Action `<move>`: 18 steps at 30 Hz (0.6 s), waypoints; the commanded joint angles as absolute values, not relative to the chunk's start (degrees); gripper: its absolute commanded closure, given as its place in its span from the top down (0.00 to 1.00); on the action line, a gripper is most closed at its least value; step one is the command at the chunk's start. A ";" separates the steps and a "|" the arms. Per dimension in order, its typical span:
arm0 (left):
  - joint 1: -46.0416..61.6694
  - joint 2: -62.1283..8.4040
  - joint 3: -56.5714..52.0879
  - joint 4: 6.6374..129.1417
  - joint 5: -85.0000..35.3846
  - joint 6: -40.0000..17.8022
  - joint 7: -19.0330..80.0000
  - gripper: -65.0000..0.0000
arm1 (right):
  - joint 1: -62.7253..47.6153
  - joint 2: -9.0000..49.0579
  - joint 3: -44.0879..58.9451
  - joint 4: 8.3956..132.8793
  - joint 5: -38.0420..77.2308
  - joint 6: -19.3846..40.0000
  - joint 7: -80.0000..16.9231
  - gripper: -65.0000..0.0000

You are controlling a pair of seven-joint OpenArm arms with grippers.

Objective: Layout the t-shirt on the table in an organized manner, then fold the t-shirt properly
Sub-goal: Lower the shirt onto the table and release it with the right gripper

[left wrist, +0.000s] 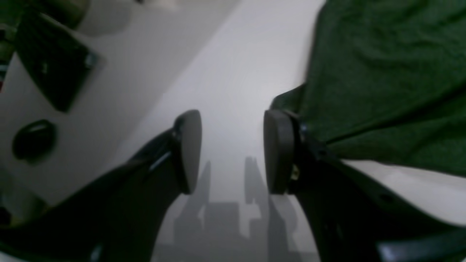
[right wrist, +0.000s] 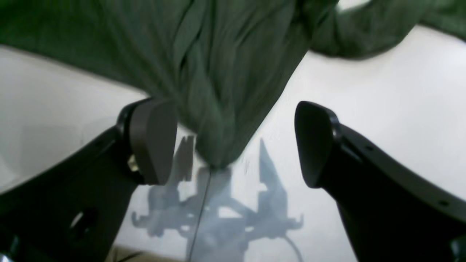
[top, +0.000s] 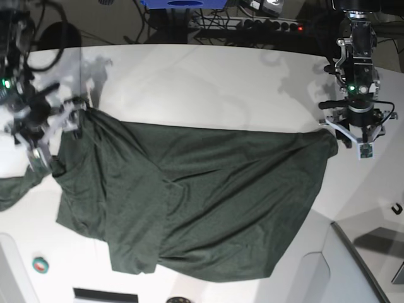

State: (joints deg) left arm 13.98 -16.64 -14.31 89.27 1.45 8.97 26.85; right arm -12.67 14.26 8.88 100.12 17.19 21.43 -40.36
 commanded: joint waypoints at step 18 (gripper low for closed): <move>14.55 -17.54 -15.96 89.80 1.98 9.71 25.63 0.41 | 18.86 12.79 -6.64 56.22 18.42 21.49 -32.40 0.73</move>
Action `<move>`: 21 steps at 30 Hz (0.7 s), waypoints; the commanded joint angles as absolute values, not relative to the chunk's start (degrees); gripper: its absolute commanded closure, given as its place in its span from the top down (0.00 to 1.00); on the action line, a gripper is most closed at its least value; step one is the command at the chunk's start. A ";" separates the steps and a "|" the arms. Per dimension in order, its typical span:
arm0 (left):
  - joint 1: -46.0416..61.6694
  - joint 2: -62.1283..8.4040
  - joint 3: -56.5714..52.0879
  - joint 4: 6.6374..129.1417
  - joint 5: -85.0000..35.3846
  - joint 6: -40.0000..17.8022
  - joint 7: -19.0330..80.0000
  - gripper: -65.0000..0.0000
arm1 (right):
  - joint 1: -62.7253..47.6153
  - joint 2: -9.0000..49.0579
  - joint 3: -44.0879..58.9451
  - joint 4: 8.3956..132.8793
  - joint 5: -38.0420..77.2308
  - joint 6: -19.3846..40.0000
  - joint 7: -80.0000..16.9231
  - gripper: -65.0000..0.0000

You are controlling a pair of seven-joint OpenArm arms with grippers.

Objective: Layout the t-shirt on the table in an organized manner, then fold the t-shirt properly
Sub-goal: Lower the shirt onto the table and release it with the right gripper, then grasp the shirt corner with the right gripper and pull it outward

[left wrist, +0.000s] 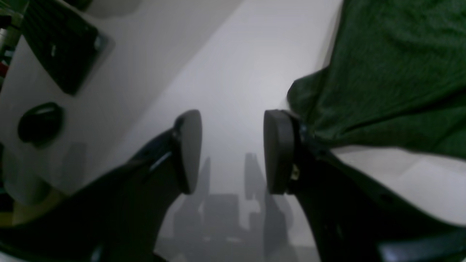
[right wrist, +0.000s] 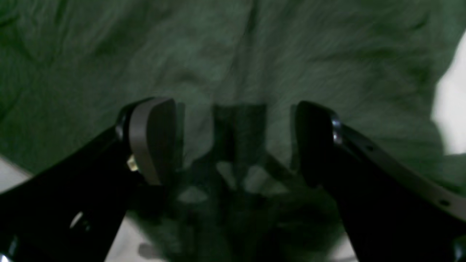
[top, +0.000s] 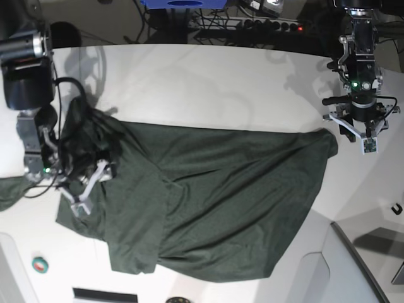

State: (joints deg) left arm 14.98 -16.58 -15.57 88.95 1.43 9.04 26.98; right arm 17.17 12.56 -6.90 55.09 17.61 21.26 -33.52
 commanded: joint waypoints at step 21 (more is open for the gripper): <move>14.37 -17.54 -16.04 86.99 1.71 9.71 25.54 0.41 | 14.20 10.51 -6.64 58.59 18.15 21.41 -32.40 0.73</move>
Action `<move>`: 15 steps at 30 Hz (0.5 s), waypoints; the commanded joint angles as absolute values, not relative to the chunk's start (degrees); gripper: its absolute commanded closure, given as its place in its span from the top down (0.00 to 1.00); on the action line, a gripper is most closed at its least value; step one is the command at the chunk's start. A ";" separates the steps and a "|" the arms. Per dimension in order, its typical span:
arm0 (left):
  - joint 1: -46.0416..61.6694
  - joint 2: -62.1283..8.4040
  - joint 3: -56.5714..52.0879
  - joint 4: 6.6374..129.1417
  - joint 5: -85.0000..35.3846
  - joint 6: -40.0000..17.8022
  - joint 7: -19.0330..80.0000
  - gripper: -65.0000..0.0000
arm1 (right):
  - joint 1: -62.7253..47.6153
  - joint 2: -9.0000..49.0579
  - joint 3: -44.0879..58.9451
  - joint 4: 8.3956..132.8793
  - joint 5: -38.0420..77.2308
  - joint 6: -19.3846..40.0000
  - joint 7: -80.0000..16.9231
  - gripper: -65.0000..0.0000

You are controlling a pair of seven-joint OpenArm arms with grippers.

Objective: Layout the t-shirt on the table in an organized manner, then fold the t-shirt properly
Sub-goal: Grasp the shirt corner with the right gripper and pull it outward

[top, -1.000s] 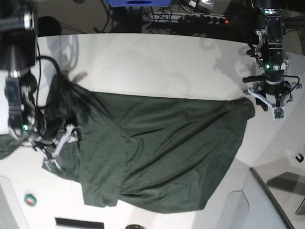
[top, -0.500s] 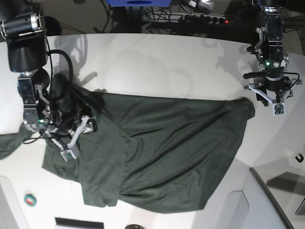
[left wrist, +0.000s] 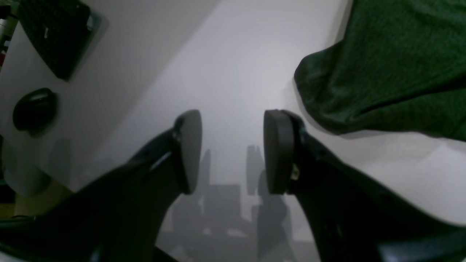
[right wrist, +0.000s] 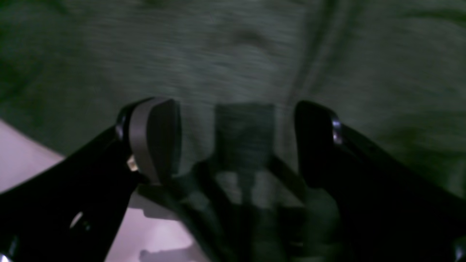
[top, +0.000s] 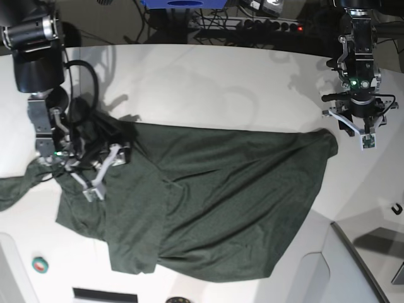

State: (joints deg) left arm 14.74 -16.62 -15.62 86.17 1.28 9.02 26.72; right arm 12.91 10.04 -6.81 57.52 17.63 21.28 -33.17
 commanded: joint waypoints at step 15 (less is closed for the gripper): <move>13.23 -17.54 -16.04 86.46 1.98 9.71 25.54 0.41 | 14.29 10.24 -6.90 58.33 18.15 21.05 -32.40 0.21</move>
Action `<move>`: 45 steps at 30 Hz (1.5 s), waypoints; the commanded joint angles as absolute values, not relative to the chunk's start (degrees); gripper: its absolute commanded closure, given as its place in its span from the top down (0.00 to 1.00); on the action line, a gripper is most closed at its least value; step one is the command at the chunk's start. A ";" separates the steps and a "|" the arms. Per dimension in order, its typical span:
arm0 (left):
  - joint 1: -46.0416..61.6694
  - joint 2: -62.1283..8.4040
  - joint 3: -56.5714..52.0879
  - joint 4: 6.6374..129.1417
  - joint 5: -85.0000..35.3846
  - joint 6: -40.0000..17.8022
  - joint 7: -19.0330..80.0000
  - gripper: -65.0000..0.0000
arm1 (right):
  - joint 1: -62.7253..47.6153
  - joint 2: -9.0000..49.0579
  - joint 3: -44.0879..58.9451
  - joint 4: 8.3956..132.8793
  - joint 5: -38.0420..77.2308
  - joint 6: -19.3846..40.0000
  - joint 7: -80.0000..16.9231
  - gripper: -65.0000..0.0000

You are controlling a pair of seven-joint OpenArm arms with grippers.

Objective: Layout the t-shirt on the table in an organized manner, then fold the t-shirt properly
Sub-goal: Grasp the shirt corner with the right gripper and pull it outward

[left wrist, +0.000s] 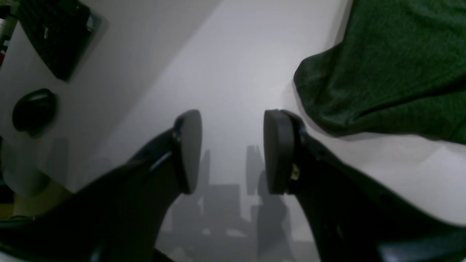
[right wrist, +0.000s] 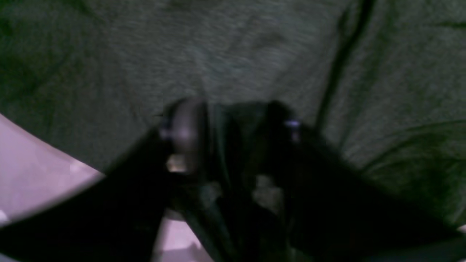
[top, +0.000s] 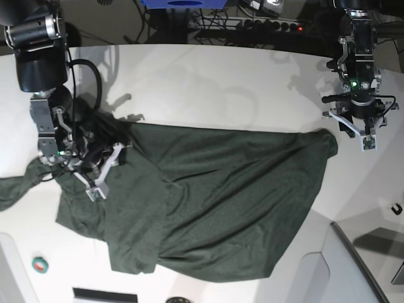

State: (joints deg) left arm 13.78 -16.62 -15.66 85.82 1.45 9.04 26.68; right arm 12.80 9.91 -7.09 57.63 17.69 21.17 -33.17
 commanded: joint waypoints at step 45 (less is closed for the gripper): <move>9.19 -17.71 -15.96 84.00 2.07 9.71 25.71 0.41 | -24.22 14.11 -10.15 96.31 18.24 21.49 -47.96 0.01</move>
State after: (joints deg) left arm 9.91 -16.67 -15.66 83.11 1.45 9.02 26.76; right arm -24.34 14.04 -10.09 95.48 17.69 21.30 -48.25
